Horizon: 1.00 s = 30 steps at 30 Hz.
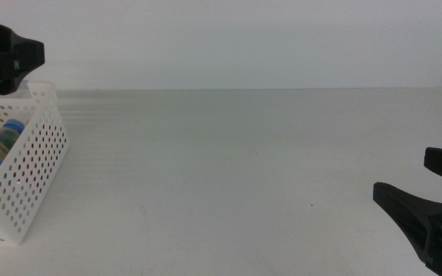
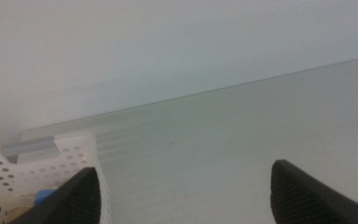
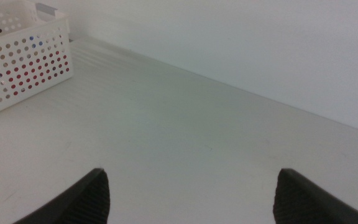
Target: Use arms to grab the bottles and put them into the dustbin to the left of the table.
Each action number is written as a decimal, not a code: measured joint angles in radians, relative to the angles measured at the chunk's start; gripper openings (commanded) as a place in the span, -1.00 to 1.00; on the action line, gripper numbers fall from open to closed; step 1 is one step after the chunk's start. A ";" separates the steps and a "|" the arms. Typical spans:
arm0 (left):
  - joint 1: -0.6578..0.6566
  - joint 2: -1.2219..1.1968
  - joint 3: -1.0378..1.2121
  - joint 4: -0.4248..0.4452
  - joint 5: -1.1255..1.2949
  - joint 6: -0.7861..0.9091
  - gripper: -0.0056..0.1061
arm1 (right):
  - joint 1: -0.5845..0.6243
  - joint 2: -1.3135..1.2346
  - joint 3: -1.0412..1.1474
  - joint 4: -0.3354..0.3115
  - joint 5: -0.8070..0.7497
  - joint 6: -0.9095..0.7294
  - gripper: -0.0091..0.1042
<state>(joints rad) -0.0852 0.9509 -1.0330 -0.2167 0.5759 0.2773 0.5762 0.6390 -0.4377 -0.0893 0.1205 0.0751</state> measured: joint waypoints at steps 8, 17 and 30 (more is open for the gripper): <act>0.000 -0.011 0.001 0.001 0.000 0.000 0.72 | -0.024 -0.083 0.000 0.012 0.029 0.000 0.46; 0.000 -0.180 0.142 0.001 -0.049 -0.001 0.72 | -0.256 -0.254 0.035 0.014 0.082 0.000 0.46; 0.000 -0.626 0.587 0.086 -0.052 -0.002 0.72 | -0.483 -0.542 0.277 0.046 0.088 0.000 0.46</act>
<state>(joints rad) -0.0852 0.3247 -0.4455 -0.1309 0.5244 0.2752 0.0934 0.0968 -0.1608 -0.0429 0.2085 0.0751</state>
